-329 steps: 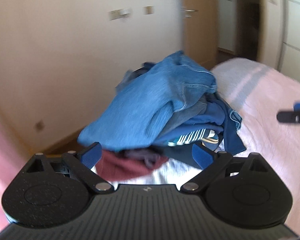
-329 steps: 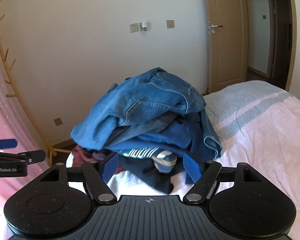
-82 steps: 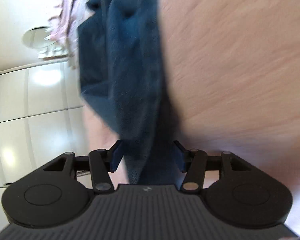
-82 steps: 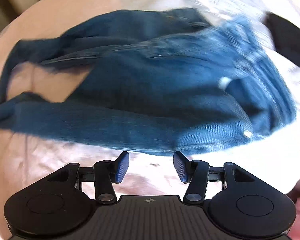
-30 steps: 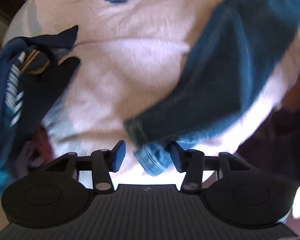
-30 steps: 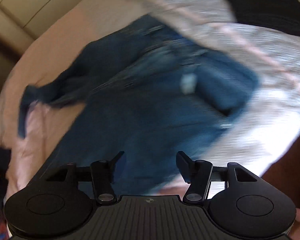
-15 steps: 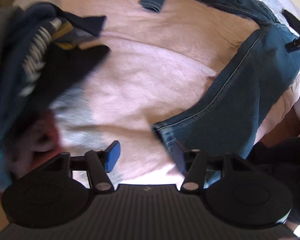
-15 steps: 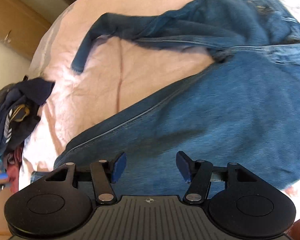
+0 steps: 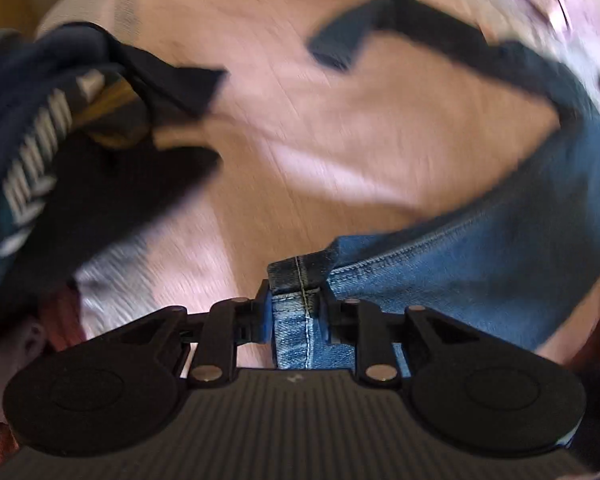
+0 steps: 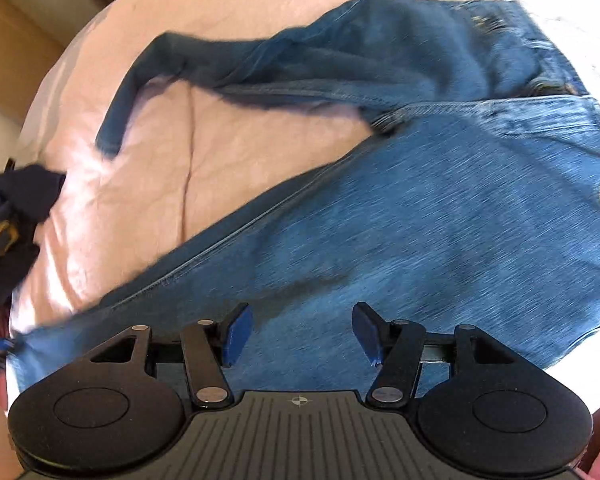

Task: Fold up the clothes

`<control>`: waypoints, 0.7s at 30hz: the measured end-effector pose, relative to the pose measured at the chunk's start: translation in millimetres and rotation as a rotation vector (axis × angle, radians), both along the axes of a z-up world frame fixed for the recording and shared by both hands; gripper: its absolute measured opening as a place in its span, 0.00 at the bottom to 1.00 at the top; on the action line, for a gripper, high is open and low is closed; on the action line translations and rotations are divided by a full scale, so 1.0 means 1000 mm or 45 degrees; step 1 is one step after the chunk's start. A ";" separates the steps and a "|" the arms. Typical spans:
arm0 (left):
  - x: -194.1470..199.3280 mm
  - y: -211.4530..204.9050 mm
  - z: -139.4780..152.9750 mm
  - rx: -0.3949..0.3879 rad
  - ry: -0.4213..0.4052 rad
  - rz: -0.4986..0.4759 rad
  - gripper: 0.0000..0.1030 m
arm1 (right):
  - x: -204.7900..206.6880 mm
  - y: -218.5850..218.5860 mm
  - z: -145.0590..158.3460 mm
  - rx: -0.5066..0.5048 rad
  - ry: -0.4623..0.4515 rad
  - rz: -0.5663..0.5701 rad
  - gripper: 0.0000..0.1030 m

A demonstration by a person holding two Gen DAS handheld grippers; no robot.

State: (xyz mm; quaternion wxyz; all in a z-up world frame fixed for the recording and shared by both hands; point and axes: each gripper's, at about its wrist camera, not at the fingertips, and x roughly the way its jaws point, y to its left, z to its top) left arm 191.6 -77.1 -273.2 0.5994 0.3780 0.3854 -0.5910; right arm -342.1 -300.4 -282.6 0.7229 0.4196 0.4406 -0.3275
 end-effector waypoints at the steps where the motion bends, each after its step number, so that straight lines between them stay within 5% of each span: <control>1: -0.002 -0.004 -0.006 0.041 -0.016 -0.013 0.20 | -0.001 -0.002 0.000 -0.004 0.001 -0.009 0.57; 4: -0.009 -0.010 -0.038 0.203 -0.110 -0.047 0.29 | -0.006 -0.004 -0.003 0.019 -0.005 -0.044 0.57; 8: -0.010 -0.008 -0.055 0.388 -0.300 -0.092 0.28 | -0.013 -0.004 -0.002 0.045 -0.009 -0.064 0.57; 11: -0.011 -0.014 -0.030 0.285 -0.360 -0.128 0.29 | -0.019 -0.007 0.005 0.021 -0.008 -0.101 0.57; 15: -0.028 -0.050 -0.001 0.112 -0.409 -0.252 0.42 | -0.024 -0.015 0.017 -0.034 -0.035 -0.169 0.57; 21: -0.084 -0.146 -0.014 -0.020 -0.485 -0.453 0.45 | 0.000 -0.035 0.037 -0.149 -0.080 -0.095 0.57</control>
